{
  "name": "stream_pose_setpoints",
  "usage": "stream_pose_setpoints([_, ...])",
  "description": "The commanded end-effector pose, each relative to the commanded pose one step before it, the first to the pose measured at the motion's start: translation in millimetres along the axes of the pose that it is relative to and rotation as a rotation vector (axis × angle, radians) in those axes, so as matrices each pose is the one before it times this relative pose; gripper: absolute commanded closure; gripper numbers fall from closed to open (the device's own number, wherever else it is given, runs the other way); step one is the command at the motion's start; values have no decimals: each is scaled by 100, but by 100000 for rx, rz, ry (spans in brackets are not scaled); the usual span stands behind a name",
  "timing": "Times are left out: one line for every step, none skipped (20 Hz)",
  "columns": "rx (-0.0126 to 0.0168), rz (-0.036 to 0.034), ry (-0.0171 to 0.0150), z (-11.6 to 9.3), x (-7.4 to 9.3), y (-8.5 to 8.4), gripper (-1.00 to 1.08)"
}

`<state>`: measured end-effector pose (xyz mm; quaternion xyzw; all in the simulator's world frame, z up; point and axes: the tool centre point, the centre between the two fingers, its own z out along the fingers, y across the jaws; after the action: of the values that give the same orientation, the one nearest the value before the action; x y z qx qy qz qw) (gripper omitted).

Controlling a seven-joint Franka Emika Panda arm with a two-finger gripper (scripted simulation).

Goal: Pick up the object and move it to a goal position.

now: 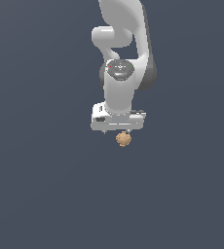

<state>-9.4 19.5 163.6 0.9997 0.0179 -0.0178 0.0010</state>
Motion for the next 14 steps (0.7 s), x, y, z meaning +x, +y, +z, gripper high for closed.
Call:
stream_pose_setpoints([0,0,0,0,0,1,-92])
stream_pose_setpoints([0,0,0,-8,2,-17,-92])
stream_pose_setpoints([208,181,-72,20,20,96,-92])
stream_pose_setpoints([259,242,-90,13,29,99,-92])
stream_pose_setpoints([366,375,-126,12,42,141,-92])
stream_pose_setpoints([468,551,-160,2,58,181,-92])
stream_pose_setpoints([452,638,-155,-16,62,179,-92])
stream_pose_setpoints([356,622,-124,-34,55,143,-92])
stream_pose_setpoints([257,575,-92,-45,46,109,-92])
stream_pose_setpoints([142,443,-55,-46,32,62,-92])
stream_pose_setpoints([37,225,-18,-30,14,20,-92])
stream_pose_setpoints([0,0,0,4,-1,11,-92])
stream_pose_setpoints([-98,-265,37,20,-19,-54,-92])
stream_pose_setpoints([-71,-407,33,53,-26,-38,-92])
